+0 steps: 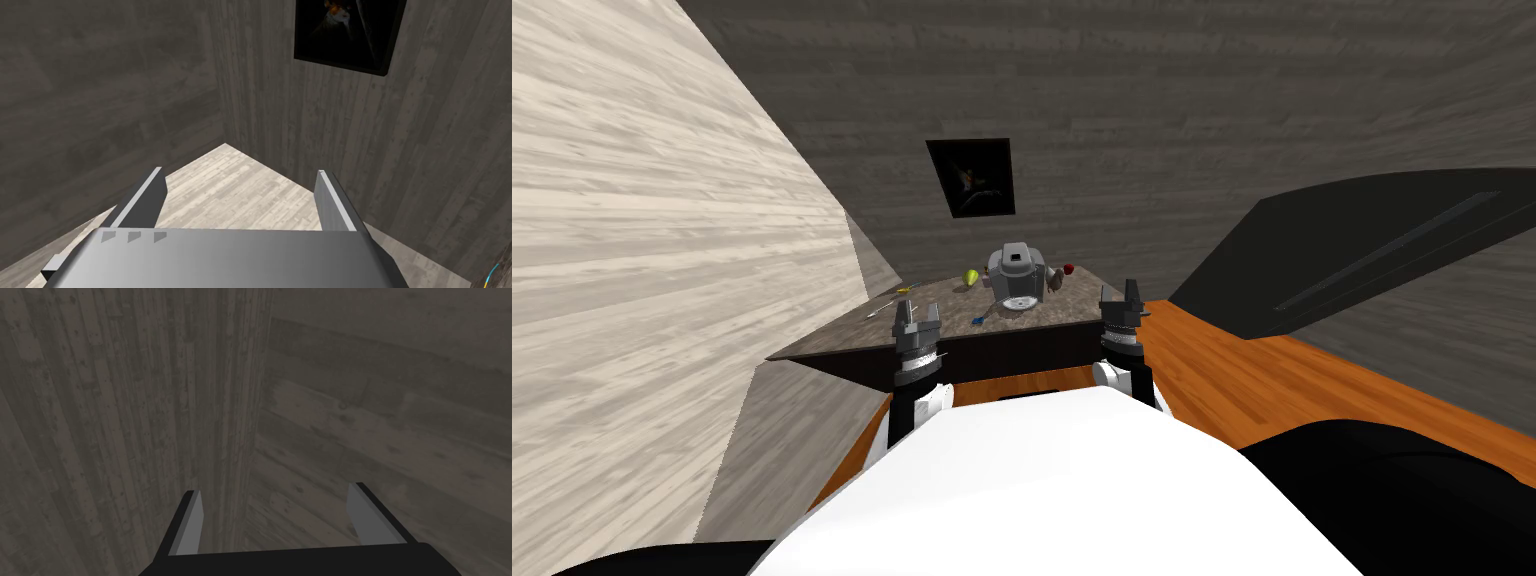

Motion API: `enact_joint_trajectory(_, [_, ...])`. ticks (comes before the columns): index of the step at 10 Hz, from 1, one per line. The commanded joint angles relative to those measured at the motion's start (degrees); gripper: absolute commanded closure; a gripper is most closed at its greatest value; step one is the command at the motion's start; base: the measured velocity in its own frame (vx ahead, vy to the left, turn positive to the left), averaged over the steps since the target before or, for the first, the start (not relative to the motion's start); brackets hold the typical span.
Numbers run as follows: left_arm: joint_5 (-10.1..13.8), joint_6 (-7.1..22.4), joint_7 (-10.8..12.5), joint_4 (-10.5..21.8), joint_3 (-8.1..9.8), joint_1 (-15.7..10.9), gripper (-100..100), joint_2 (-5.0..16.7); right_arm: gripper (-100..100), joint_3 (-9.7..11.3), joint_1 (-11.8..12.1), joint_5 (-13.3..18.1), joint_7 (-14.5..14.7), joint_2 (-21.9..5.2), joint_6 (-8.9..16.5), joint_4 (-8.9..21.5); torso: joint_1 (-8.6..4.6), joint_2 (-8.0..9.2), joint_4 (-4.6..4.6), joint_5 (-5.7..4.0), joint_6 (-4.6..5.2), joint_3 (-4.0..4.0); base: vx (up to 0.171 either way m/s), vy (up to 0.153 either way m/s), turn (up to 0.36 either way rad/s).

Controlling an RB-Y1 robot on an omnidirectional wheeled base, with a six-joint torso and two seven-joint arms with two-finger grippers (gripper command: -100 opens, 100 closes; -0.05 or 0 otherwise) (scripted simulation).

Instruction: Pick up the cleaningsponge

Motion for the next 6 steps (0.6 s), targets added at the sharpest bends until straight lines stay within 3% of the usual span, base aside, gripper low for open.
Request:
enact_joint_trajectory(1, [0.0, 1.3, -0.3, 0.6, 0.36, -0.9, -100, 1.7, 0, 0.0, 0.0, 0.0, 0.0, 0.0, 0.0, 0.0, 0.0, 0.0, 0.0, 0.0, 0.0, 0.0, 0.01, 0.016, -0.014])
enact_joint_trajectory(4, [-0.2, 6.0, -1.3, 3.3, 1.73, -4.4, -100, 5.6, 0, 0.0, 0.0, 0.0, 0.0, 0.0, 0.0, 0.0, 0.2, -0.15, -0.03, 0.04, 0.01, -0.09, 0.037, 0.047, -0.034])
enact_joint_trajectory(5, [-0.2, 6.3, -1.3, 3.3, 1.73, -4.4, -100, 5.6, 0, 0.0, 0.0, 0.0, 0.0, 0.0, 0.0, 0.0, 0.25, -0.19, -0.04, 0.06, 0.0, -0.11, 0.032, 0.043, -0.017])
enact_joint_trajectory(6, [-0.2, 8.6, -1.7, 4.6, 2.36, -6.1, -100, 7.0, 0, 0.0, 0.0, 0.0, 0.0, 0.0, 0.0, 0.0, 0.19, -0.16, -0.04, 0.05, 0.0, -0.1, 0.028, 0.03, -0.025])
